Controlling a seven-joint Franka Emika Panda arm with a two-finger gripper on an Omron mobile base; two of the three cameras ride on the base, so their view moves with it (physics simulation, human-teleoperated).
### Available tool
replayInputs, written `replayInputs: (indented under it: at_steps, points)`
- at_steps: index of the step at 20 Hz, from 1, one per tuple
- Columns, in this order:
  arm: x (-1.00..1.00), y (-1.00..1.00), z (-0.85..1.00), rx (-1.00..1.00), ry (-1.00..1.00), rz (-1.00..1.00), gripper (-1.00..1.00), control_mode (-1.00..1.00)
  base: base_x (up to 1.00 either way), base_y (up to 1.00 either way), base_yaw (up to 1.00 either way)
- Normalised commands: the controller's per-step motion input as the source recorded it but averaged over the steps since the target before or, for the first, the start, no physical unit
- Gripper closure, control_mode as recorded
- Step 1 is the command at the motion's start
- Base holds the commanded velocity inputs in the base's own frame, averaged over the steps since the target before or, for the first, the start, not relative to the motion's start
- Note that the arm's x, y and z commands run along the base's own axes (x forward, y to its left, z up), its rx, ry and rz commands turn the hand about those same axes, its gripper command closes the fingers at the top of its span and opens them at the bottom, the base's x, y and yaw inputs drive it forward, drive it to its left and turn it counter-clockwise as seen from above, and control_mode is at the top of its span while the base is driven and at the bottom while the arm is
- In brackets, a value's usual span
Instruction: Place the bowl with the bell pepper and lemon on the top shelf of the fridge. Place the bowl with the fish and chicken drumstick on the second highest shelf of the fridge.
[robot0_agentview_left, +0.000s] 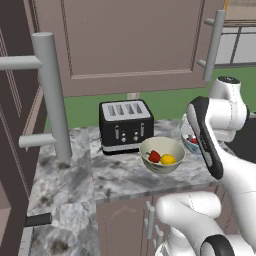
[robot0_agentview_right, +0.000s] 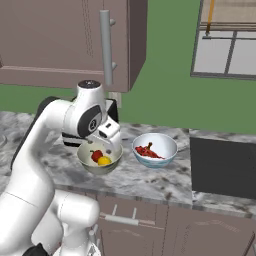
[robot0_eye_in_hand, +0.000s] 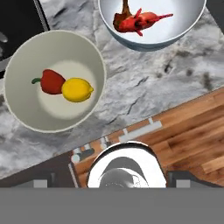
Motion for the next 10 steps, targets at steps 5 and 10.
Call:
replayInputs:
  at_steps: [5,10]
  points:
    - [0.17,-0.15,-0.66,0.01,0.1,-0.32,-1.0,-1.0,0.0,0.0,0.0]
    - [0.5,0.0,-0.4,0.0,0.03,-0.14,-1.0,-1.0,0.0,0.0,0.0]
